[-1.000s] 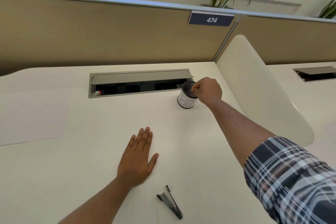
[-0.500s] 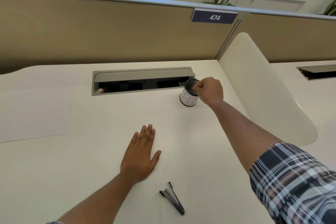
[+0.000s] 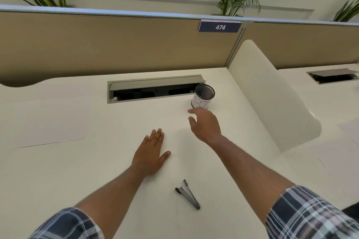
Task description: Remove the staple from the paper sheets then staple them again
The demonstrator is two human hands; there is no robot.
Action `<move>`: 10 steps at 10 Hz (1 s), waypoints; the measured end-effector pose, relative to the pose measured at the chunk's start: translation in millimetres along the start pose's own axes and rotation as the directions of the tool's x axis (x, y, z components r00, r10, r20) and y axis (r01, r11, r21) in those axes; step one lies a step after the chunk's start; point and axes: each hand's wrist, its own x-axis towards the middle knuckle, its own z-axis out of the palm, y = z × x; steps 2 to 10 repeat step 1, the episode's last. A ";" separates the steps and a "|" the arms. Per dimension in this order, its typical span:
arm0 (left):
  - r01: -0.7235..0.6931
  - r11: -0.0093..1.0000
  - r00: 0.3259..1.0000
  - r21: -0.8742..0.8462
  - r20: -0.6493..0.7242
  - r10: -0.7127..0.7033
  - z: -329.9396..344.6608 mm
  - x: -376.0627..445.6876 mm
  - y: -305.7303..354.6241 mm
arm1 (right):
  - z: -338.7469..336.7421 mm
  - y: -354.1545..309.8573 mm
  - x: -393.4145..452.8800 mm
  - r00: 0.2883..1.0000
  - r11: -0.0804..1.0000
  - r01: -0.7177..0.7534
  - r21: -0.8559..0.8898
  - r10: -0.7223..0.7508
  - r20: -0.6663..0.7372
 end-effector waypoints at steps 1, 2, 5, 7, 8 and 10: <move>0.036 0.999 0.997 -0.017 -0.067 -0.037 -20.2 -23.3 -4.1 | 10.5 -16.7 -28.4 0.997 0.998 0.063 -0.025 -0.062 0.053; 0.036 0.999 0.997 -0.017 -0.067 -0.037 -20.2 -23.3 -4.1 | 10.5 -16.7 -28.4 0.997 0.998 0.063 -0.025 -0.062 0.053; 0.036 0.999 0.997 -0.017 -0.067 -0.037 -20.2 -23.3 -4.1 | 10.5 -16.7 -28.4 0.997 0.998 0.063 -0.025 -0.062 0.053; 0.036 0.999 0.997 -0.017 -0.067 -0.037 -20.2 -23.3 -4.1 | 10.5 -16.7 -28.4 0.997 0.998 0.063 -0.025 -0.062 0.053; 0.036 0.999 0.997 -0.017 -0.067 -0.037 -20.2 -23.3 -4.1 | 10.5 -16.7 -28.4 0.997 0.998 0.063 -0.025 -0.062 0.053; 0.036 0.999 0.997 -0.017 -0.067 -0.037 -20.2 -23.3 -4.1 | 10.5 -16.7 -28.4 0.997 0.998 0.063 -0.025 -0.062 0.053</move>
